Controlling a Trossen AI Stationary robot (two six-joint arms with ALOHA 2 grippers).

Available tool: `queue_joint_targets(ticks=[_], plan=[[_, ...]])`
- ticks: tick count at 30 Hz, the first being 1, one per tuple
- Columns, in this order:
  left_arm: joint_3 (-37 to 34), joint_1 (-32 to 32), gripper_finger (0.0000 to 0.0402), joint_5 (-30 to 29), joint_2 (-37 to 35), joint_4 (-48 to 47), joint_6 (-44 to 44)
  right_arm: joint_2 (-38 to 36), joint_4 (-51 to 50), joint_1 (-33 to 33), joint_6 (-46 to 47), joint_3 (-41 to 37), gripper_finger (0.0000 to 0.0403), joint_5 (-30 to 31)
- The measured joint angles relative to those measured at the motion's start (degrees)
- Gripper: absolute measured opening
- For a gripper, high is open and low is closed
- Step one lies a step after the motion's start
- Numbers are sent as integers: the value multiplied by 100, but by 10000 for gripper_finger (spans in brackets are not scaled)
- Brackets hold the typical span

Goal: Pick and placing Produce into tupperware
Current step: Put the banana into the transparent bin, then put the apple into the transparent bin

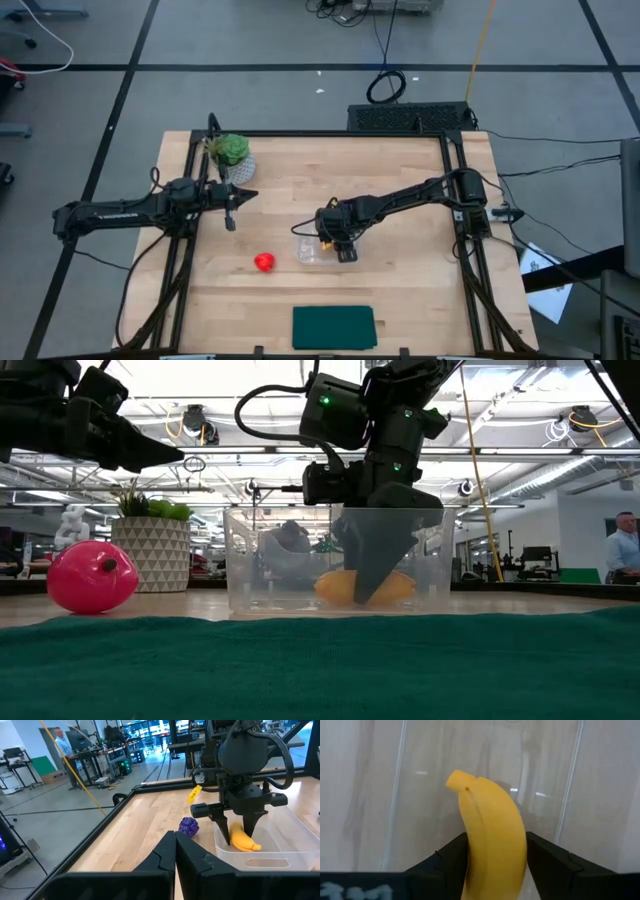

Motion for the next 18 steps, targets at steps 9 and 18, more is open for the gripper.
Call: queue_joint_targets(ticks=[9, 18], plan=[[0, -1, 6, 0, 0, 0, 2, -9, 0, 0, 84, 2, 226, -9], [0, -1, 5, 0, 0, 2, 3, -210, -21, 4, 151, -4, 223, -5]])
